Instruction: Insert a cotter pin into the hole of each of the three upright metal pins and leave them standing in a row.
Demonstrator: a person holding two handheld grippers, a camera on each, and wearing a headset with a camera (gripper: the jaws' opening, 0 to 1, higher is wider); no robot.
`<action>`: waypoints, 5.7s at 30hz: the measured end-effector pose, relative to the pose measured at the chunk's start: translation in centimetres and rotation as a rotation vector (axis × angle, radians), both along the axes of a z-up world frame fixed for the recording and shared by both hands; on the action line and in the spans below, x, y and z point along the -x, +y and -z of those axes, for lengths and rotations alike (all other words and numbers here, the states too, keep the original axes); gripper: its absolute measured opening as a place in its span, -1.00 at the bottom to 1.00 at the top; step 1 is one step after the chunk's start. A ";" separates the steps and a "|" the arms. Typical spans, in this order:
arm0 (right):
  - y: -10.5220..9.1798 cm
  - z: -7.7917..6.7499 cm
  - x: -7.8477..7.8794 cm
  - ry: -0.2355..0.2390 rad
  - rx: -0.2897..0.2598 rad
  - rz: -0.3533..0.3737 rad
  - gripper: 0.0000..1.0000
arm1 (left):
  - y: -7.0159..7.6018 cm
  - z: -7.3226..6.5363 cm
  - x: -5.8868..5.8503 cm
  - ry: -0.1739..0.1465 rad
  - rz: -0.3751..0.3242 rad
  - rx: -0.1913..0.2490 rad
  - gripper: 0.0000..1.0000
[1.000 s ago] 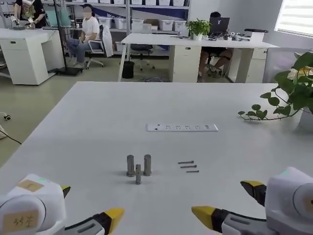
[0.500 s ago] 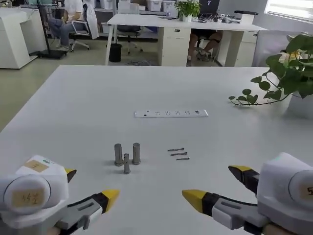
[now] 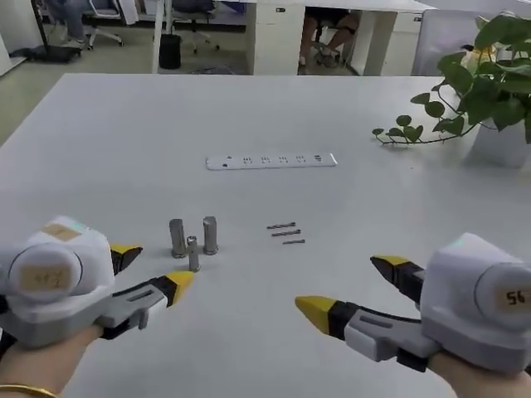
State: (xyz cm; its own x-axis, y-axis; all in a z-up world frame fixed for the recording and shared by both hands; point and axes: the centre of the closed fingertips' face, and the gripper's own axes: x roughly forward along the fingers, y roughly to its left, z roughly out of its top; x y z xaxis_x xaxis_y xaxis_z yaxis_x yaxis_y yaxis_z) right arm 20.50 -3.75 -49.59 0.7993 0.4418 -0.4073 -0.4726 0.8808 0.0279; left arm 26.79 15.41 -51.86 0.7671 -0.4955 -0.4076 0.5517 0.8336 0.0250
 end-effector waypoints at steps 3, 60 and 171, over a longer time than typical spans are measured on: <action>-0.1 0.1 -0.2 0.003 -0.004 -0.002 0.40 | -0.3 0.8 -0.9 -0.002 0.021 -0.001 -0.19; 0.1 2.4 -0.5 0.059 0.003 -0.052 0.41 | -3.7 5.3 -5.9 0.036 0.238 -0.045 -0.89; 0.2 3.3 -6.8 0.154 0.151 -0.300 0.06 | -8.3 2.1 1.8 0.033 0.424 0.122 -0.16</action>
